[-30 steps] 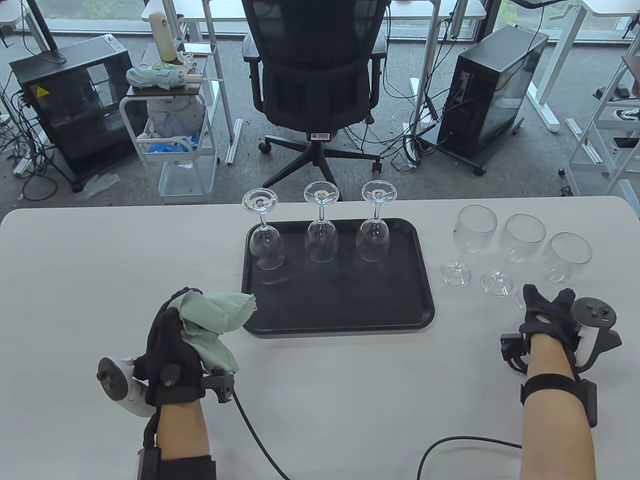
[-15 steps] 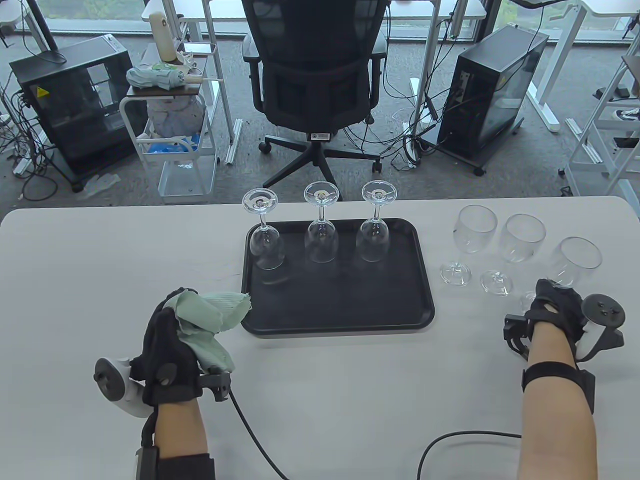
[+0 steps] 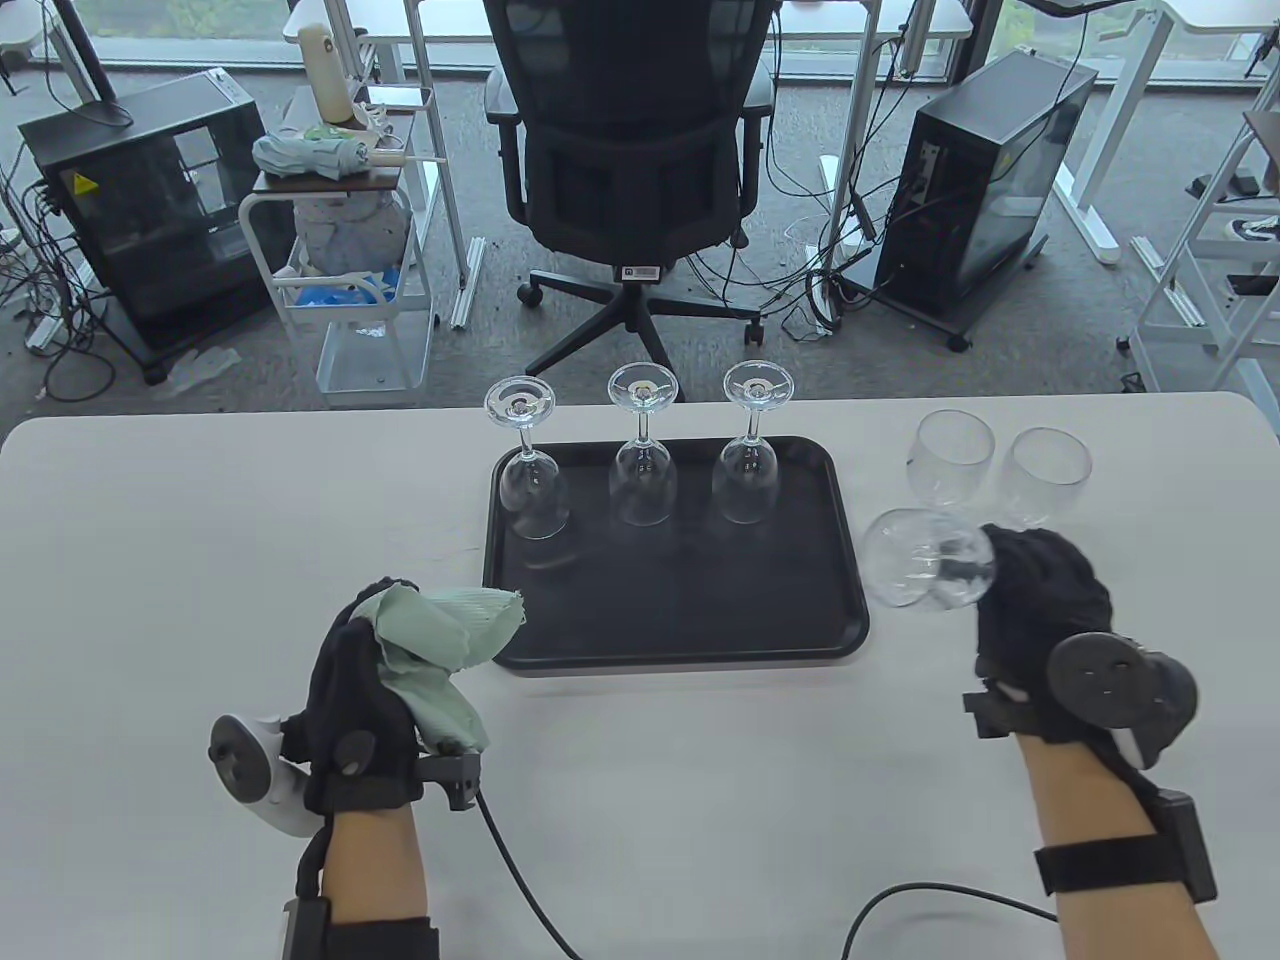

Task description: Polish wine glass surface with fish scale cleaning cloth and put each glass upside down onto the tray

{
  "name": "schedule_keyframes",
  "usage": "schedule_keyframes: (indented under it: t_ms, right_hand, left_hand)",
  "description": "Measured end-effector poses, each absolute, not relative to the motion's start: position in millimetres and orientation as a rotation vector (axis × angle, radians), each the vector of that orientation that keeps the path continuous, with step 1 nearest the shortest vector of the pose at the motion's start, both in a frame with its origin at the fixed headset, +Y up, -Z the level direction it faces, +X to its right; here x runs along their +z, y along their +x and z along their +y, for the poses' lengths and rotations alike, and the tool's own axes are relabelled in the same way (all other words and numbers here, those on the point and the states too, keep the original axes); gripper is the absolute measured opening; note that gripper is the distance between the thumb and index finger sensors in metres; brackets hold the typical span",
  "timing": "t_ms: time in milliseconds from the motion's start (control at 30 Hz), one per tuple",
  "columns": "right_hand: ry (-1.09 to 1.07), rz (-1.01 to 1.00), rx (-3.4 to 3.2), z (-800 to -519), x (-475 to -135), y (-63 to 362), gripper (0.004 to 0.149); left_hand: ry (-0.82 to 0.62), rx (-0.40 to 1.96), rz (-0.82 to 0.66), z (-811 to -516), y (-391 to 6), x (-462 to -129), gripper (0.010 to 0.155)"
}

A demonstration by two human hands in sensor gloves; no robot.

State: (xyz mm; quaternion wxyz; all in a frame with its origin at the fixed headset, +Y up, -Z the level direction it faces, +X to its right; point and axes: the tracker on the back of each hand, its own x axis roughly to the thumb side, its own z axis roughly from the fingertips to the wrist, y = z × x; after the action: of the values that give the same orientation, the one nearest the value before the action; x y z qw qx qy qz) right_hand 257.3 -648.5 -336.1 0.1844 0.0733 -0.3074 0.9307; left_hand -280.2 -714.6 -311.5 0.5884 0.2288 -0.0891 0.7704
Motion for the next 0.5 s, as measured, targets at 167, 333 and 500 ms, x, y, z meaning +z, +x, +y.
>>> schedule_keyframes:
  t_ms: [167,333,500]
  right_hand:
    - [0.371,-0.753,2.783,-675.5,-318.8,160.4,0.046]
    - [0.464,-0.750,2.883,-696.7,-315.1,135.1,0.048]
    - [0.558,-0.731,2.886,-701.0,-312.2,127.7,0.050]
  left_hand:
    - [0.520,1.776,-0.210,-715.2,-270.2,-316.8,0.050]
    - [0.494,1.712,-0.307,-694.3,-239.7,-322.0,0.051]
    - [0.480,1.624,-0.478,-658.4,-191.5,-322.4,0.052]
